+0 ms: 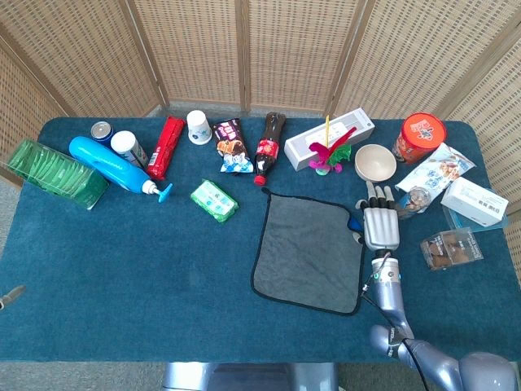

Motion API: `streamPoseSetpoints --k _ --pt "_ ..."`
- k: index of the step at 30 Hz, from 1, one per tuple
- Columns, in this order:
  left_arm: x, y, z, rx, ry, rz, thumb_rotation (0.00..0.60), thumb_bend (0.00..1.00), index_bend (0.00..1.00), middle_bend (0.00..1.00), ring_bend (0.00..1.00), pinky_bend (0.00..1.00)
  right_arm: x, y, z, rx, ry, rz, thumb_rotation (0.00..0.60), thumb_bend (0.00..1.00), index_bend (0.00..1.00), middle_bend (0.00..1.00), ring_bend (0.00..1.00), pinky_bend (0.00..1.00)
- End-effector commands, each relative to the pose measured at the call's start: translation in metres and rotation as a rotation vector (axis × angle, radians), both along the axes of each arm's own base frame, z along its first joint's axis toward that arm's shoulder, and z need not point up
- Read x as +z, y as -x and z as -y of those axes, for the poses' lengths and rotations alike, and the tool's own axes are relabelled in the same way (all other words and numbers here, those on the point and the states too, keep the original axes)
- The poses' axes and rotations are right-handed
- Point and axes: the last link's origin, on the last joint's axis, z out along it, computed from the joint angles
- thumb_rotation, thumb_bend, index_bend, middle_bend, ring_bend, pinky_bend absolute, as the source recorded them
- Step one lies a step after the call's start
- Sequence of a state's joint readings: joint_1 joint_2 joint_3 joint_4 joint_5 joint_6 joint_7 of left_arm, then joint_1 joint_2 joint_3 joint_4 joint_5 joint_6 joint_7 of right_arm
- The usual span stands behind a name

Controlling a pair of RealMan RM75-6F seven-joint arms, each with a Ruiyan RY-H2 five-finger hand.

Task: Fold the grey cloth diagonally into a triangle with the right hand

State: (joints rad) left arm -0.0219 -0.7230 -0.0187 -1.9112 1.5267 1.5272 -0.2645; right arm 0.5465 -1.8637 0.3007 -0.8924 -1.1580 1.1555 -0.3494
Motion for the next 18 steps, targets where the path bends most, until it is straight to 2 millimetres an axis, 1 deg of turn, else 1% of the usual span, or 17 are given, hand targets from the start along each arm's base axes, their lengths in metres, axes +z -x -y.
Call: streamPoseSetpoints --k 1,5,11,18 --pt "-0.0002 0.0000 0.0001 -0.001 0.002 -0.001 0.600 0.21 0.05 0.00 0.00 0.00 0.0002 0.0011 0.0011 0.000 0.001 -0.007 0.600 0.03 0.37 0.00 0.00 0.00" --pt "-0.0003 -0.0001 0.0002 -0.001 0.002 -0.001 0.600 0.21 0.05 0.00 0.00 0.00 0.0004 0.0025 0.0017 -0.002 0.000 0.002 0.600 0.13 0.41 0.00 0.00 0.00" --pt "-0.0008 -0.0005 0.0004 -0.002 0.004 -0.003 0.600 0.21 0.05 0.00 0.00 0.00 -0.0003 0.0048 0.0023 -0.007 -0.007 -0.005 0.600 0.18 0.49 0.00 0.00 0.00" --pt "-0.0006 -0.0005 0.0005 -0.001 0.002 -0.002 0.600 0.21 0.05 0.00 0.00 0.00 -0.0022 0.0049 0.0041 -0.008 -0.015 -0.017 0.600 0.25 0.52 0.00 0.00 0.00"
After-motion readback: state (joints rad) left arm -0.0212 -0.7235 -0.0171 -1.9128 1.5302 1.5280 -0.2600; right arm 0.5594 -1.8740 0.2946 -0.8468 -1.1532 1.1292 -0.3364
